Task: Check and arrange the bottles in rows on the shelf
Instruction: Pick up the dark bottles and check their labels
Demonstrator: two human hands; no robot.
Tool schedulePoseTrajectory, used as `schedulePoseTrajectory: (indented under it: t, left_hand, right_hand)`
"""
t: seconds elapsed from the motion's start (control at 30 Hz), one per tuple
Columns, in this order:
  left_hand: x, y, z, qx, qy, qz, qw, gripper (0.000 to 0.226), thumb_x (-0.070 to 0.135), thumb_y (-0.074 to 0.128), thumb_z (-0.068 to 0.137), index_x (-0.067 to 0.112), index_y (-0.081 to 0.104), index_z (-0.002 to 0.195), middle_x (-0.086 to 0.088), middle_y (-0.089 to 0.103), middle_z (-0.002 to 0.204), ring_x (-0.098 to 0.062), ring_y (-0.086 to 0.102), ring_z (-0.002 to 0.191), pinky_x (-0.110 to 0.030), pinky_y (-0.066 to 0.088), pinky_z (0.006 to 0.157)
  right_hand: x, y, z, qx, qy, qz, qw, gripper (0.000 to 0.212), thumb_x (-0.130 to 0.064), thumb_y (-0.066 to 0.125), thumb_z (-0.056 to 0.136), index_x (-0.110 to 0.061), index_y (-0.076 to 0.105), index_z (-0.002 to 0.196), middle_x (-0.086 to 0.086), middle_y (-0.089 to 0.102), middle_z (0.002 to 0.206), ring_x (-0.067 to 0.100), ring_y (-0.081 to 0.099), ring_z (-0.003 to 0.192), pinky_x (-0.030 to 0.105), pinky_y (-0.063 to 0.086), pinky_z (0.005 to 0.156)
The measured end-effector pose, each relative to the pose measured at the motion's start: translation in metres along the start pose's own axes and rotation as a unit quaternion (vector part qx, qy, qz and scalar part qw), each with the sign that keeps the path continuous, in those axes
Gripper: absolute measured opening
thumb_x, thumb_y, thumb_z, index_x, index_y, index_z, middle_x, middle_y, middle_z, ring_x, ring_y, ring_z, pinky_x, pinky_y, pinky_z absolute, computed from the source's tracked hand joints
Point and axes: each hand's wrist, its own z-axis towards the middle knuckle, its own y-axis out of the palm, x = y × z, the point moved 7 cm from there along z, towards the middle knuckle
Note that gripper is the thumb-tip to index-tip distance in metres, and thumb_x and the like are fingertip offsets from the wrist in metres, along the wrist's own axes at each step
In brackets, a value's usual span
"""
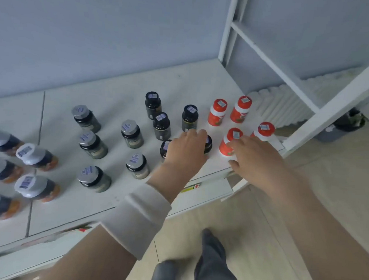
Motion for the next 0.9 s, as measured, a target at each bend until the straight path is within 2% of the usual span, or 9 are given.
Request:
schedulePoseTrajectory:
  t: [0.27,0.37,0.43,0.5,0.57,0.63,0.77,0.83,0.9]
  left_hand:
    - [-0.006,0.035,0.04,0.008,-0.118,-0.116,0.986,0.04,0.033,0.058,0.088,0.017,0.048,0.124,-0.005,0.051,0.121,-0.023,0.049,0.108,-0.032,0.042,0.081]
    - [-0.029,0.012,0.027,0.1,-0.199,-0.288,0.932,0.029,0.028,0.063,0.085,0.022,0.058,0.112,0.001,0.06,0.104,-0.015,0.054,0.088,-0.022,0.041,0.072]
    - [-0.035,-0.001,0.016,0.123,-0.2,-0.432,0.871,0.019,0.024,0.062,0.086,0.026,0.059,0.105,0.005,0.065,0.099,-0.014,0.061,0.09,-0.027,0.05,0.076]
    - [-0.028,-0.012,0.01,0.115,-0.151,-0.578,0.794,0.019,0.015,0.06,0.089,0.024,0.06,0.106,0.0,0.067,0.105,-0.019,0.064,0.099,-0.036,0.053,0.087]
    - [-0.019,-0.019,0.006,0.109,-0.098,-0.654,0.742,0.025,0.016,0.058,0.086,0.022,0.06,0.11,-0.002,0.067,0.111,-0.018,0.063,0.104,-0.032,0.051,0.091]
    - [-0.014,-0.02,0.002,0.112,-0.086,-0.691,0.708,0.03,0.023,0.052,0.084,0.022,0.058,0.113,0.005,0.068,0.109,-0.011,0.064,0.101,-0.025,0.052,0.086]
    - [-0.015,-0.019,-0.005,0.136,-0.094,-0.668,0.725,0.027,0.031,0.057,0.086,0.02,0.058,0.111,0.014,0.069,0.087,-0.001,0.063,0.079,-0.015,0.05,0.07]
    - [-0.017,-0.021,-0.007,0.146,-0.086,-0.675,0.718,0.025,0.024,0.061,0.086,0.017,0.059,0.109,0.01,0.07,0.091,-0.003,0.064,0.08,-0.013,0.048,0.067]
    - [-0.018,-0.023,-0.009,0.153,-0.055,-0.674,0.72,0.026,0.021,0.061,0.086,0.017,0.058,0.112,0.004,0.07,0.104,-0.01,0.065,0.094,-0.017,0.049,0.075]
  right_hand:
    - [0.056,0.002,0.051,0.058,-0.096,0.107,0.988,0.032,-0.031,0.045,0.093,-0.019,0.048,0.122,0.002,0.055,0.122,0.02,0.05,0.111,0.024,0.039,0.078]
    - [0.067,0.006,0.063,0.047,-0.082,0.251,0.963,0.037,-0.034,0.051,0.091,-0.021,0.048,0.125,-0.003,0.053,0.125,0.015,0.05,0.113,0.02,0.037,0.081]
    - [0.065,0.011,0.066,-0.007,-0.058,0.414,0.908,0.045,-0.04,0.054,0.087,-0.024,0.045,0.128,-0.007,0.053,0.125,0.007,0.054,0.107,0.013,0.041,0.081]
    - [0.052,0.015,0.064,-0.1,-0.054,0.549,0.828,0.047,-0.046,0.048,0.083,-0.028,0.042,0.127,-0.006,0.055,0.12,0.004,0.061,0.093,0.006,0.047,0.069]
    - [0.037,0.013,0.058,-0.16,-0.067,0.665,0.726,0.037,-0.043,0.047,0.08,-0.031,0.045,0.115,0.0,0.06,0.109,0.011,0.068,0.078,0.014,0.055,0.065]
    - [0.029,0.006,0.051,-0.138,-0.093,0.713,0.681,0.033,-0.035,0.055,0.077,-0.031,0.047,0.109,-0.002,0.06,0.103,0.014,0.069,0.076,0.024,0.058,0.065]
    - [0.025,0.0,0.039,0.006,-0.146,0.684,0.714,0.049,-0.019,0.074,0.076,-0.03,0.046,0.114,-0.002,0.052,0.122,0.01,0.057,0.111,0.017,0.051,0.081]
    - [0.024,0.003,0.036,-0.002,-0.128,0.728,0.674,0.052,-0.012,0.069,0.076,-0.03,0.042,0.117,0.0,0.053,0.122,0.008,0.059,0.11,0.016,0.051,0.08]
    - [0.023,0.007,0.036,-0.048,-0.088,0.781,0.616,0.043,-0.013,0.064,0.081,-0.025,0.042,0.116,0.0,0.059,0.111,0.014,0.067,0.094,0.02,0.055,0.071]
